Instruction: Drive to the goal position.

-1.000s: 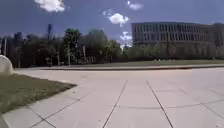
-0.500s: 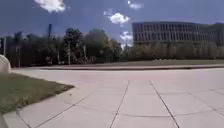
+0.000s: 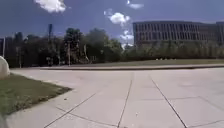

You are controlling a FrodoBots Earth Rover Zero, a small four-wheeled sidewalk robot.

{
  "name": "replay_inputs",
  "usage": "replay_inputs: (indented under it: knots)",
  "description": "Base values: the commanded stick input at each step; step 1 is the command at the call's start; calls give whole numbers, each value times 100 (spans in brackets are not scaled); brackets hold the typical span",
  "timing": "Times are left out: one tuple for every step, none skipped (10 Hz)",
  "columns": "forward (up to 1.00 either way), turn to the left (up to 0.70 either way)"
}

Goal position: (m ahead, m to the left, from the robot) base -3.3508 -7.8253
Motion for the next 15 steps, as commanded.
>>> replay_inputs:
  knots:
    - [50, 0]
    - [50, 0]
    - [50, 0]
    - [50, 0]
    - [50, 0]
    - [50, 0]
    - [50, 0]
    - [50, 0]
    - [50, 0]
    - [50, 0]
    - [50, 0]
    - [50, 0]
    - [50, 0]
    - [50, 0]
    - [50, 0]
